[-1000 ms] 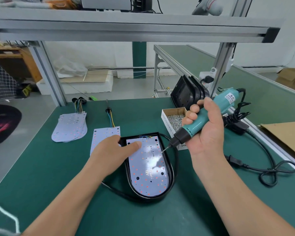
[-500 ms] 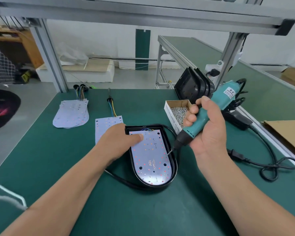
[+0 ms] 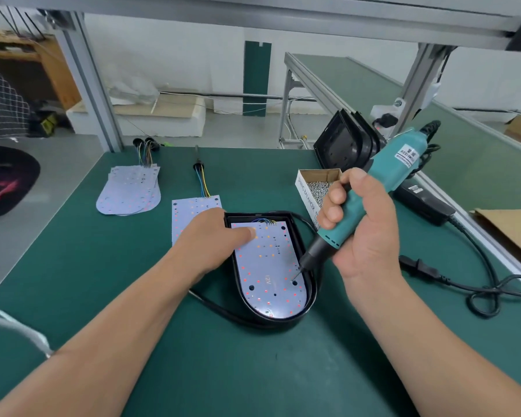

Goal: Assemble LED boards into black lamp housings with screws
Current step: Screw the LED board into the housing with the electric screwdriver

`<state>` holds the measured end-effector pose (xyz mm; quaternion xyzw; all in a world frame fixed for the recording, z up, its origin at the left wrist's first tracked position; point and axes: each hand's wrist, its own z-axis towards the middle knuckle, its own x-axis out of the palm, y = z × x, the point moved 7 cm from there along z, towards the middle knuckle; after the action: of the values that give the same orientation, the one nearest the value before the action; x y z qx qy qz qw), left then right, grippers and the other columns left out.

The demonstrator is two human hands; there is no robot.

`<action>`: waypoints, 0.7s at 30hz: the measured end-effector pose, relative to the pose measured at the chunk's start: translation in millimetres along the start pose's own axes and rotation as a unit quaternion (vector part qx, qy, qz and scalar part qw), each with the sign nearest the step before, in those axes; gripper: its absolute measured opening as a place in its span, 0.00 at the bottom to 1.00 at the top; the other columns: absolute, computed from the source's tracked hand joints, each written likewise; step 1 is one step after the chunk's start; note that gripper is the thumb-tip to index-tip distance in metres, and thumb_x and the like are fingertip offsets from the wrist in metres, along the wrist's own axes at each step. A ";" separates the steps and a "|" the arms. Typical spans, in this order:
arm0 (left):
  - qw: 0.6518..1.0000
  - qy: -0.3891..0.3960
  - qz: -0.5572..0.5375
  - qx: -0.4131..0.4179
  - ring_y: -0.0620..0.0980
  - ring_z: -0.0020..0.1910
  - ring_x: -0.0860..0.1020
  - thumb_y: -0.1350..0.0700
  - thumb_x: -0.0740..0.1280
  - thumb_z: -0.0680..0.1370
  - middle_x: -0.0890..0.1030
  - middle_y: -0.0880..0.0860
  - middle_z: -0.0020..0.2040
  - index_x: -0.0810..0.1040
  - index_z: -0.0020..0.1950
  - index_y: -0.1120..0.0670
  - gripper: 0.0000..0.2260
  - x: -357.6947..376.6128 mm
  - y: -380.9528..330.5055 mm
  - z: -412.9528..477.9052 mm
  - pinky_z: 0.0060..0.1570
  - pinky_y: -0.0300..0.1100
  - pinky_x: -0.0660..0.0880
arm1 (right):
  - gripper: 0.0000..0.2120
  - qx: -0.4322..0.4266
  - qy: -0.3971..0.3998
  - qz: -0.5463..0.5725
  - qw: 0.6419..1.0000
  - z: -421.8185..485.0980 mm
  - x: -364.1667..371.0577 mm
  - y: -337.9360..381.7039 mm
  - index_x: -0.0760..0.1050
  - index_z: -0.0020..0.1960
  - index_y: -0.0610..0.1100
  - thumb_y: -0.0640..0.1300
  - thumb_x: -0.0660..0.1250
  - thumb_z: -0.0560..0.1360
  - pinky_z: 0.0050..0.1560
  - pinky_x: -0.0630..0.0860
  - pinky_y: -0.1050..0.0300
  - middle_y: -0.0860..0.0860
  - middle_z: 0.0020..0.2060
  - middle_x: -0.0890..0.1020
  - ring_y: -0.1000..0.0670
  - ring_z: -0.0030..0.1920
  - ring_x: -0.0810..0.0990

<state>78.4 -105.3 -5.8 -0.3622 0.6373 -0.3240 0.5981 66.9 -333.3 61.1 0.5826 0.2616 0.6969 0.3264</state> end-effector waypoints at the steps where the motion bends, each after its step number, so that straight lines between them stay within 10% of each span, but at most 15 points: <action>1: 1.000 0.000 0.003 0.001 0.48 0.46 0.84 0.40 0.71 0.68 0.86 0.41 0.41 0.84 0.46 0.35 0.08 -0.1 -0.7 -0.5 0.49 0.44 0.78 | 0.06 -0.002 0.005 0.000 1.000 -2.0 2.8 -1.1 0.74 0.44 0.46 0.45 0.67 0.79 0.28 0.69 0.60 0.50 0.33 0.75 0.53 0.27 0.71; 21: 0.999 -0.007 0.034 -0.012 0.52 0.41 0.77 0.40 0.69 0.67 0.84 0.60 0.47 0.82 0.56 0.60 0.27 -1.6 -5.4 -3.8 0.51 0.54 0.79 | 0.09 -0.020 0.062 -0.061 0.996 -20.8 27.1 -8.9 0.71 0.49 0.44 0.45 0.70 0.76 0.29 0.70 0.59 0.47 0.33 0.75 0.49 0.26 0.71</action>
<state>75.1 -106.8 0.0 -0.3495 0.6493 -0.2930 0.6086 44.9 -306.6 68.0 0.5140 0.3026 0.7156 0.3634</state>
